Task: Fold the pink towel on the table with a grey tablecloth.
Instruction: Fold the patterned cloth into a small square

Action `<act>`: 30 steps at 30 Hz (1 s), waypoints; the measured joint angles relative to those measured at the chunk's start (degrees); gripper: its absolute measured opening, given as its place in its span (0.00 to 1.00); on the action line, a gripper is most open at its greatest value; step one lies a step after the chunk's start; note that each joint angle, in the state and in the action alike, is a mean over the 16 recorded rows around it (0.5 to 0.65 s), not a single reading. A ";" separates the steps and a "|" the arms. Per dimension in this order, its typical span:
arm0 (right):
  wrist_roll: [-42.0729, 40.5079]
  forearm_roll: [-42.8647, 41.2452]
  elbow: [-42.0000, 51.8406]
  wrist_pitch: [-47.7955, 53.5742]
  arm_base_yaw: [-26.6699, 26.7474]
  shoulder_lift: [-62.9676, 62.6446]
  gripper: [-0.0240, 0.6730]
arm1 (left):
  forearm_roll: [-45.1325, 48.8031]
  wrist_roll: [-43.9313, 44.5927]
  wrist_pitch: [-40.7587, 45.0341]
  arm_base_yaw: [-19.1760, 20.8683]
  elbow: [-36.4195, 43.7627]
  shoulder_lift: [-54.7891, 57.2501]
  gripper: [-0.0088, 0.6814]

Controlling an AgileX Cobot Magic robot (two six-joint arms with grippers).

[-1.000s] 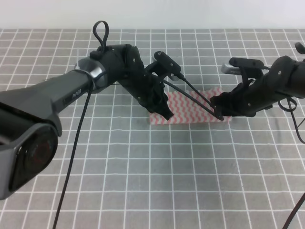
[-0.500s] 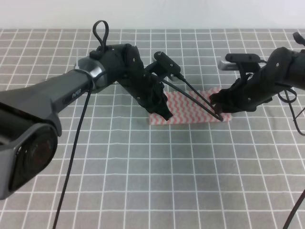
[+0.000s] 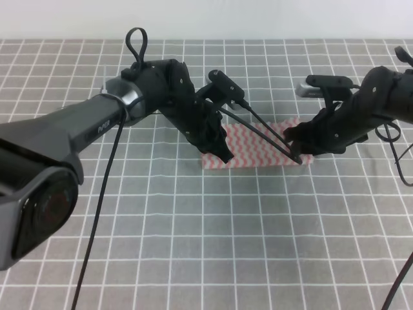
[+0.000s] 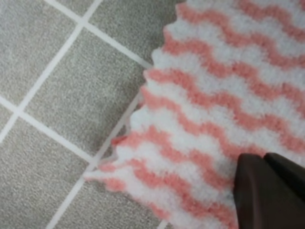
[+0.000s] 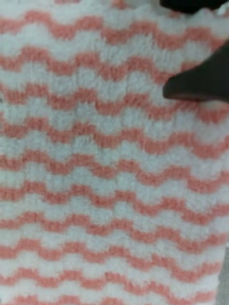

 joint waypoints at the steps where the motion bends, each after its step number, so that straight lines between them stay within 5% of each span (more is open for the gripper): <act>1: 0.07 0.03 -0.24 0.16 -0.01 0.12 0.38 | 0.03 0.00 0.03 0.00 0.00 0.00 0.01; 14: -1.00 0.71 -6.95 5.80 0.14 0.98 0.05 | 0.43 0.01 0.53 0.00 0.00 0.11 0.01; 30: -6.94 6.21 -12.54 10.11 3.00 0.96 0.02 | -0.53 -0.04 3.13 2.07 -0.94 -1.87 0.01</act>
